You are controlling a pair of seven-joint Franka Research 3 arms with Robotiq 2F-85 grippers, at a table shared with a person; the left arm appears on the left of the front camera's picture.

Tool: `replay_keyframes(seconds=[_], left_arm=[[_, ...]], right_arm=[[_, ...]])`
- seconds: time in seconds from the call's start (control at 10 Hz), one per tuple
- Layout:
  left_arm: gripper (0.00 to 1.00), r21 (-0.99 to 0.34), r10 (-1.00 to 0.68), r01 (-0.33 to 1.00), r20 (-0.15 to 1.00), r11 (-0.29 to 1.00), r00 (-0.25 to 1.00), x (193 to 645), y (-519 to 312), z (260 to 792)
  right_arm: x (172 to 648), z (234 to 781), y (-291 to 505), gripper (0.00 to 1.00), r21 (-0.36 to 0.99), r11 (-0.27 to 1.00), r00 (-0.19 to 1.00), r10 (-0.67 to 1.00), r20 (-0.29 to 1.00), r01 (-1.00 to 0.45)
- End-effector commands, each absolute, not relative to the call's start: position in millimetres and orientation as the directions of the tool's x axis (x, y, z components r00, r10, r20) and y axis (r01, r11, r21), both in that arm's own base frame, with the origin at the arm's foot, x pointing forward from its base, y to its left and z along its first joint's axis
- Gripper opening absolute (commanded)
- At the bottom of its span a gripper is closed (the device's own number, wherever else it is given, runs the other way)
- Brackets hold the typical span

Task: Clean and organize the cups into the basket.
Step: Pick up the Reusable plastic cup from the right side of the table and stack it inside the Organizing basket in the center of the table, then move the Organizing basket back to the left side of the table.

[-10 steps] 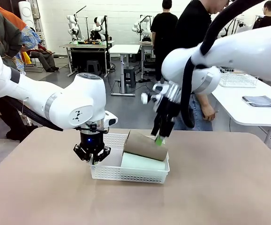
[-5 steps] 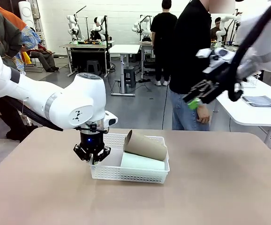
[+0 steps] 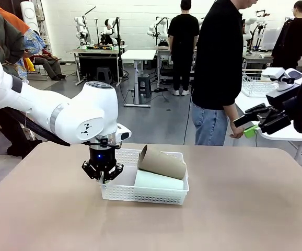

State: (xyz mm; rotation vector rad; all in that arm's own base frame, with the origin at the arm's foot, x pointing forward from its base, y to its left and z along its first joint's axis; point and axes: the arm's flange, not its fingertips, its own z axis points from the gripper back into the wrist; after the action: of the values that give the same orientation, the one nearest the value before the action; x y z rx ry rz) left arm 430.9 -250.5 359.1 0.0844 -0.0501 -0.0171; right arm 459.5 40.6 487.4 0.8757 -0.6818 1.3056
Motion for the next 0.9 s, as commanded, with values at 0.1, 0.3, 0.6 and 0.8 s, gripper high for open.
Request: replay_keyframes(seconds=[0.1,0.3,0.6,0.8], left_arm=[[0.0,0.098,-0.032,0.026,0.06,0.995,0.998,429.8,-250.0,359.9],[0.0,0.098,-0.032,0.026,0.06,0.995,0.998,429.8,-250.0,359.9],[0.0,0.098,-0.032,0.026,0.06,0.995,0.998,429.8,-250.0,359.9],[0.0,0.098,-0.032,0.026,0.06,0.995,0.998,429.8,-250.0,359.9]], right_arm=[[461.8,491.5,46.6,1.0,0.181,0.006,0.158,0.516,0.842,-0.983],[461.8,491.5,46.6,1.0,0.181,0.006,0.158,0.516,0.842,-0.983],[461.8,491.5,46.6,1.0,0.181,0.006,0.158,0.516,0.842,-0.983],[461.8,491.5,46.6,1.0,0.181,0.006,0.158,0.516,0.842,-0.983]])
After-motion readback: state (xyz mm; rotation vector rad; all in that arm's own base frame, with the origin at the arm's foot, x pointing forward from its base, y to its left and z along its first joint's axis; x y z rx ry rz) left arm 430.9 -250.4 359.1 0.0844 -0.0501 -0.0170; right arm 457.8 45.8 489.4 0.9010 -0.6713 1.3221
